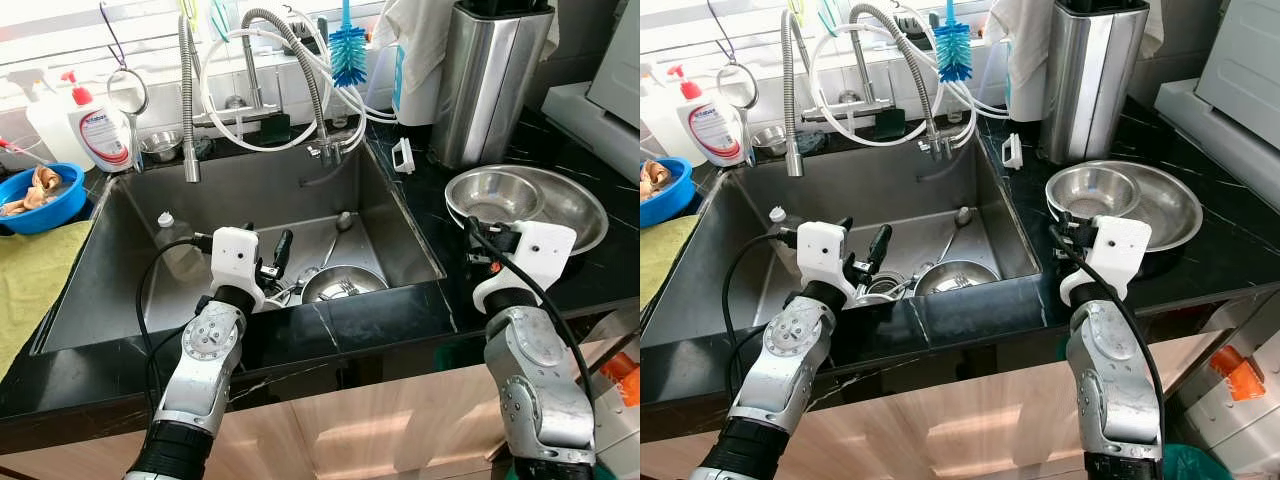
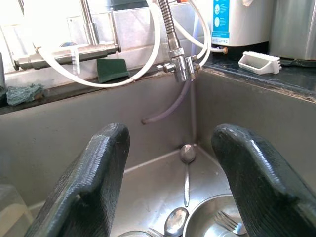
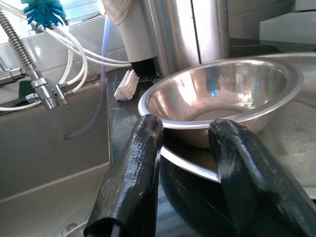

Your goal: Kitchen organization

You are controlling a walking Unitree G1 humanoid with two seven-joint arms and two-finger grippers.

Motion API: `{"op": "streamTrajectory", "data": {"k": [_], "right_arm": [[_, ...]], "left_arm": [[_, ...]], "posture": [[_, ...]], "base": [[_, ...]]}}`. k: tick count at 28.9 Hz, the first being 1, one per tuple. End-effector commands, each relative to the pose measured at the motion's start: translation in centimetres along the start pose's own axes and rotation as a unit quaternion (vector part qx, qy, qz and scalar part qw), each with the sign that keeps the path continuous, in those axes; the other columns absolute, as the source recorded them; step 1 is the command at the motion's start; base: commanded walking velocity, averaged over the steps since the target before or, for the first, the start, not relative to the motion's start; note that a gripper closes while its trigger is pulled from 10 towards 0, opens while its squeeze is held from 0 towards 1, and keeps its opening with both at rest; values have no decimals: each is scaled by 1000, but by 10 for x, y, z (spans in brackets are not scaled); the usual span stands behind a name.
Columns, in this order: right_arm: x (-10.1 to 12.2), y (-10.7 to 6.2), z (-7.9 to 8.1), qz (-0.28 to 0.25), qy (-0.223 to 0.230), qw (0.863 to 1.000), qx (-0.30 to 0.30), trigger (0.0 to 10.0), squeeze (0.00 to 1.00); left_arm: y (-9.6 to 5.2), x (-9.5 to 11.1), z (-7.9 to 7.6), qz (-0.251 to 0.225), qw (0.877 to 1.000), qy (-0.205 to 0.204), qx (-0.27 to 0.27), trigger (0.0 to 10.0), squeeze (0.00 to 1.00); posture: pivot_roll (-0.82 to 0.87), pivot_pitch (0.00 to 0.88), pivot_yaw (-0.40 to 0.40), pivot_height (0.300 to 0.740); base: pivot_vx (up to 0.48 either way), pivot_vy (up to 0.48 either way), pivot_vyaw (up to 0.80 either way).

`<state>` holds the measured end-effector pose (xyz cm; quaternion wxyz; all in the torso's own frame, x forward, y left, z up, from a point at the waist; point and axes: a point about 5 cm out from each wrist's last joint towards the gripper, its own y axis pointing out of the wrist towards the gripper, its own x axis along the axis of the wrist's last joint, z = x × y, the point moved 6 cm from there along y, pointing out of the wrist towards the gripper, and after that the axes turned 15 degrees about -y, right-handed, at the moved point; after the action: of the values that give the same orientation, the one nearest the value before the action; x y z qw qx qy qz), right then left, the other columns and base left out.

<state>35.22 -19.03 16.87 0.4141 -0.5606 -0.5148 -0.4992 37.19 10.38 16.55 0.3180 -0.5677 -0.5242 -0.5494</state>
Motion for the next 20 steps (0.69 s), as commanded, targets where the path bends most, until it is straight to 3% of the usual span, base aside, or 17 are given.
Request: {"op": "streamTrajectory", "data": {"k": [1, 9, 20], "right_arm": [[0, -1, -3, 2, 3, 1000, -12, 10000, 0], [-1, -1, -22, 9, 0, 999, -53, 10000, 0], [-2, -3, -37, 11, -5, 996, -83, 10000, 0]], "left_arm": [[-1, 1, 6, 1, 1000, 12, 8, 10000, 0], [-1, 1, 6, 0, 1000, 12, 8, 10000, 0], [-1, 1, 6, 0, 1000, 13, 8, 10000, 0]], "posture": [[-106, 0, 96, 740], [-106, 0, 97, 740], [-106, 0, 98, 740]], "base": [[0, 0, 0], [0, 0, 0], [0, 0, 0]]}}
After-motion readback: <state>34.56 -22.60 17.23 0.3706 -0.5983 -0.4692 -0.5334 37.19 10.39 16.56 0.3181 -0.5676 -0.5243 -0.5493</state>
